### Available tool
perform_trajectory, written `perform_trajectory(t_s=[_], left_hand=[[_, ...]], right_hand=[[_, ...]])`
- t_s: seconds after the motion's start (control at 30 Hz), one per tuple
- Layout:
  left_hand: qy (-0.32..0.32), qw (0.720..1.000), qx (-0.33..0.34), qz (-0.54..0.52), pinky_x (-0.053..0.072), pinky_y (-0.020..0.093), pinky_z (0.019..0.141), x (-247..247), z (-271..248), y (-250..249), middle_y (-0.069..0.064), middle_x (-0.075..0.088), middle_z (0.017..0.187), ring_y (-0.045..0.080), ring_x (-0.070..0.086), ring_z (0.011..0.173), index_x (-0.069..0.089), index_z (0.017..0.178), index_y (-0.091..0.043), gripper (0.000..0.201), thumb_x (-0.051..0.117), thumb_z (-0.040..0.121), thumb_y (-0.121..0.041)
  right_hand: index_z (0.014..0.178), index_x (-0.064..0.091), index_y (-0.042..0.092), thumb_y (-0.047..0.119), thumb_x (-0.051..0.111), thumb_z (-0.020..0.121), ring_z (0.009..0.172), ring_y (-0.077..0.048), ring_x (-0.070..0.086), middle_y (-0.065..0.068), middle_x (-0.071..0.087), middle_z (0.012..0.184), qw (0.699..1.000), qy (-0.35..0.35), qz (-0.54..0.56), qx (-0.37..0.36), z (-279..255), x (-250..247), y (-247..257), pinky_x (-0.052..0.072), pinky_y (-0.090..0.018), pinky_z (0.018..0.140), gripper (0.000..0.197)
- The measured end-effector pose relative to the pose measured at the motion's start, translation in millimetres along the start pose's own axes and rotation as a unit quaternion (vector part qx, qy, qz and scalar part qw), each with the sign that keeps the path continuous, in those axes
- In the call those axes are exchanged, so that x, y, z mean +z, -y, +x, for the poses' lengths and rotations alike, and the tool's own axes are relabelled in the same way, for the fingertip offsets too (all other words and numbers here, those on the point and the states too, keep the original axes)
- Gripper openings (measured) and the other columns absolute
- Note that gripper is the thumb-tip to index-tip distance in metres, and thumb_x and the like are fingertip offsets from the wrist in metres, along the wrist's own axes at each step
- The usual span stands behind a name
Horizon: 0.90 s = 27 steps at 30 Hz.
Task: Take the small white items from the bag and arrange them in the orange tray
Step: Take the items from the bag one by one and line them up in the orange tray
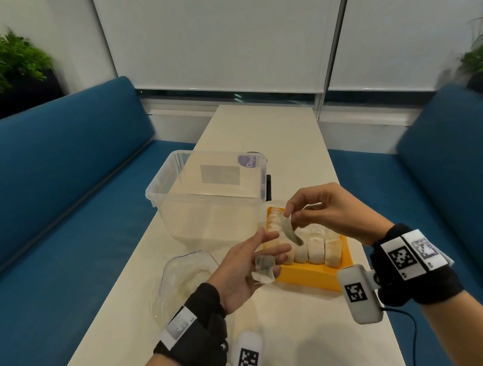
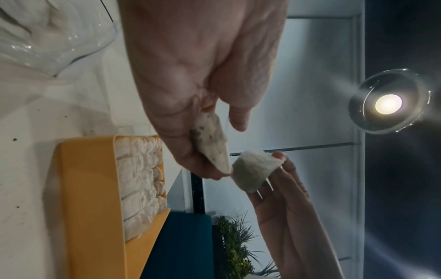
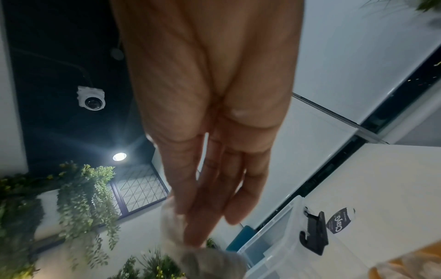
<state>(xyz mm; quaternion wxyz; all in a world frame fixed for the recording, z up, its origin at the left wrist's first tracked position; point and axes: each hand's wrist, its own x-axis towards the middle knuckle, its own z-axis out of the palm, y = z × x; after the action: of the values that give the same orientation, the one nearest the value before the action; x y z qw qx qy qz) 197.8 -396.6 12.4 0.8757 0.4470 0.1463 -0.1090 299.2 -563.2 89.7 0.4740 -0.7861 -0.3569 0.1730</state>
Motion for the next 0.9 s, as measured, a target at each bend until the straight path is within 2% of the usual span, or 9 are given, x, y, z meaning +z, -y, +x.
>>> perform_trajectory(t_s=[0.17, 0.3, 0.4, 0.47, 0.57, 0.67, 0.73, 0.83, 0.9], left_hand=[[0.024, 0.999, 0.025, 0.012, 0.056, 0.025, 0.065, 0, 7, -1, 0.013, 0.069, 0.118, 0.018, 0.068, 0.091, 0.056, 0.131, -0.015, 0.040, 0.060, 0.092, -0.020], [0.021, 0.997, 0.055, 0.043, 0.056, 0.024, 0.064, -3, 12, -2, 0.012, 0.070, 0.110, 0.017, 0.067, 0.083, 0.063, 0.122, -0.013, 0.034, 0.064, 0.088, -0.007], [-0.009, 0.995, 0.065, 0.069, 0.056, 0.024, 0.062, -5, 15, -1, 0.012, 0.069, 0.105, 0.017, 0.066, 0.079, 0.065, 0.118, -0.006, 0.031, 0.065, 0.087, -0.005], [-0.034, 0.994, 0.058, 0.082, 0.056, 0.025, 0.063, -9, 17, 1, 0.009, 0.071, 0.102, 0.017, 0.066, 0.080, 0.065, 0.116, -0.007, 0.028, 0.066, 0.088, -0.008], [-0.052, 0.994, 0.049, 0.085, 0.058, 0.026, 0.064, -15, 17, 3, 0.008, 0.072, 0.100, 0.017, 0.067, 0.080, 0.066, 0.113, -0.007, 0.024, 0.064, 0.090, -0.009], [-0.069, 0.992, 0.046, 0.090, 0.058, 0.026, 0.063, -21, 16, 3, 0.009, 0.072, 0.105, 0.018, 0.068, 0.081, 0.067, 0.113, -0.006, 0.022, 0.062, 0.092, -0.009], [-0.081, 0.991, 0.046, 0.094, 0.057, 0.027, 0.063, -26, 15, 2, 0.010, 0.071, 0.106, 0.019, 0.068, 0.084, 0.067, 0.113, -0.007, 0.022, 0.061, 0.092, -0.010], [-0.098, 0.989, 0.046, 0.104, 0.056, 0.029, 0.067, -32, 13, 1, 0.008, 0.072, 0.108, 0.022, 0.068, 0.090, 0.068, 0.113, -0.009, 0.022, 0.062, 0.093, -0.013], [-0.108, 0.987, 0.044, 0.112, 0.055, 0.031, 0.070, -34, 12, 1, 0.008, 0.071, 0.109, 0.023, 0.068, 0.093, 0.068, 0.113, -0.011, 0.021, 0.060, 0.094, -0.015]], right_hand=[[0.091, 0.071, 0.000, 0.002, 0.060, 0.088, 0.080, -0.016, 0.069, -0.012, 0.072, 0.088, 0.999, -0.010, 0.049, 0.012, 0, -2, -2, 0.057, -0.023, 0.078, 0.012], [0.091, 0.071, 0.001, 0.010, 0.066, 0.084, 0.073, -0.013, 0.067, -0.010, 0.072, 0.085, 0.997, -0.048, 0.059, 0.022, 3, -5, -9, 0.056, -0.021, 0.070, 0.012], [0.098, 0.069, 0.009, 0.010, 0.071, 0.081, 0.072, -0.018, 0.069, -0.008, 0.073, 0.081, 0.996, -0.080, -0.030, 0.033, 12, -11, -29, 0.057, -0.030, 0.073, 0.017], [0.102, 0.068, 0.015, 0.012, 0.069, 0.083, 0.074, -0.016, 0.067, -0.001, 0.072, 0.082, 0.982, -0.086, -0.156, 0.059, 21, -11, -47, 0.055, -0.025, 0.075, 0.019], [0.098, 0.072, 0.012, 0.011, 0.064, 0.086, 0.079, -0.010, 0.059, 0.001, 0.068, 0.088, 0.952, -0.048, -0.285, 0.101, 31, -1, -72, 0.043, -0.018, 0.075, 0.014], [0.095, 0.072, 0.011, 0.012, 0.063, 0.086, 0.077, -0.013, 0.061, 0.002, 0.065, 0.083, 0.932, 0.058, -0.319, 0.163, 36, 11, -94, 0.046, -0.018, 0.072, 0.012], [0.098, 0.071, 0.008, 0.012, 0.063, 0.087, 0.076, -0.015, 0.061, -0.005, 0.069, 0.089, 0.915, 0.123, -0.331, 0.196, 40, 18, -104, 0.049, -0.020, 0.071, 0.015], [0.100, 0.070, 0.007, 0.012, 0.063, 0.088, 0.088, -0.022, 0.066, -0.011, 0.070, 0.100, 0.900, 0.128, -0.348, 0.228, 50, 24, -116, 0.052, -0.029, 0.080, 0.016], [0.105, 0.069, 0.005, 0.008, 0.059, 0.090, 0.100, -0.026, 0.064, -0.013, 0.067, 0.108, 0.892, 0.109, -0.372, 0.231, 58, 27, -123, 0.051, -0.029, 0.086, 0.019]])
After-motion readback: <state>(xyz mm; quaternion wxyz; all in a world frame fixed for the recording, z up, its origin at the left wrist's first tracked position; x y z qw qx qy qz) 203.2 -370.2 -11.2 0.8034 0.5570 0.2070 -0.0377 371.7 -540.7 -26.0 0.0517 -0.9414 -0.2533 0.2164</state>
